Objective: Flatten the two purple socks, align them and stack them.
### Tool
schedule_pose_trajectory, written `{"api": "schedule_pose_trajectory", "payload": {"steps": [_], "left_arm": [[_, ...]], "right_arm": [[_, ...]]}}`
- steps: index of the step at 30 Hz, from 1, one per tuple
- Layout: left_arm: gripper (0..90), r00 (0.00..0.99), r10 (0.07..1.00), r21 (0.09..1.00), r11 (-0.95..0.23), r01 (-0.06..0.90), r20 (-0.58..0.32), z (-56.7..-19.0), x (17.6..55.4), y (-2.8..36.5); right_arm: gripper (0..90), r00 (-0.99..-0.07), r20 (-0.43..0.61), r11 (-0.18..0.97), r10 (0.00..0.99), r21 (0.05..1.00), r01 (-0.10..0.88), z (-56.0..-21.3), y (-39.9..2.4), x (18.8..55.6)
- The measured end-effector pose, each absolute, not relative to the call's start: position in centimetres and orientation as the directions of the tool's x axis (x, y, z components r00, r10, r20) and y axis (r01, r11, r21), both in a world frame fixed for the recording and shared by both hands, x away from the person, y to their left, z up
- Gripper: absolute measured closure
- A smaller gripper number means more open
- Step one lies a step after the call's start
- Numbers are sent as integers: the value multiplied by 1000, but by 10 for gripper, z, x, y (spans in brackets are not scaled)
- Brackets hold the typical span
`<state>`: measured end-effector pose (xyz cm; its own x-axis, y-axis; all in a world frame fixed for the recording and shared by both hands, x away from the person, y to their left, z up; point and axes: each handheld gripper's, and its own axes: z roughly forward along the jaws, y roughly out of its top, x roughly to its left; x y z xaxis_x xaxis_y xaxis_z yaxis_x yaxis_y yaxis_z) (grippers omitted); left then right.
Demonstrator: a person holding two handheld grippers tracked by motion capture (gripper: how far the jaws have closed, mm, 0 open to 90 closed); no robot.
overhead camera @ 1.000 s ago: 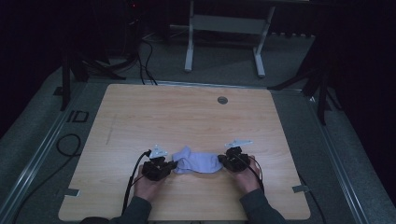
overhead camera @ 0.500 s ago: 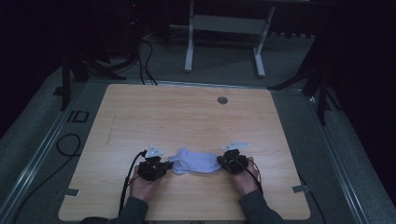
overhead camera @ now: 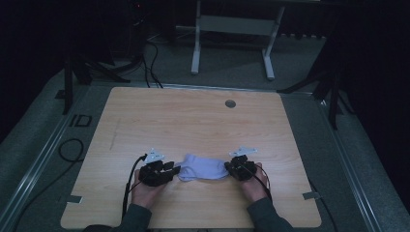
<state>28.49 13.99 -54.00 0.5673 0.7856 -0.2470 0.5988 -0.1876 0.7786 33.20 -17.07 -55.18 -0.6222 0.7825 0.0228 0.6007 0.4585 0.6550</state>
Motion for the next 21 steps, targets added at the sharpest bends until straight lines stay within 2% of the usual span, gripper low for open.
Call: {"api": "schedule_pose_trajectory", "payload": {"steps": [4, 8, 14, 21], "left_arm": [[701, 618, 755, 793, -230, 565, -222, -540, 284, 128], [727, 628, 753, 761, -286, 582, -198, -548, 289, 117], [728, 609, 767, 699, -323, 638, -201, -558, 294, 113], [725, 608, 765, 691, -324, 646, -211, -559, 295, 114]], "right_arm": [[882, -622, 25, 456, 783, 657, 600, -552, -170, 332], [880, -622, 28, 454, 783, 657, 602, -552, -171, 332], [872, -622, 26, 454, 783, 660, 599, -553, -171, 332], [868, -619, -6, 467, 785, 662, 586, -553, -170, 330]]}}
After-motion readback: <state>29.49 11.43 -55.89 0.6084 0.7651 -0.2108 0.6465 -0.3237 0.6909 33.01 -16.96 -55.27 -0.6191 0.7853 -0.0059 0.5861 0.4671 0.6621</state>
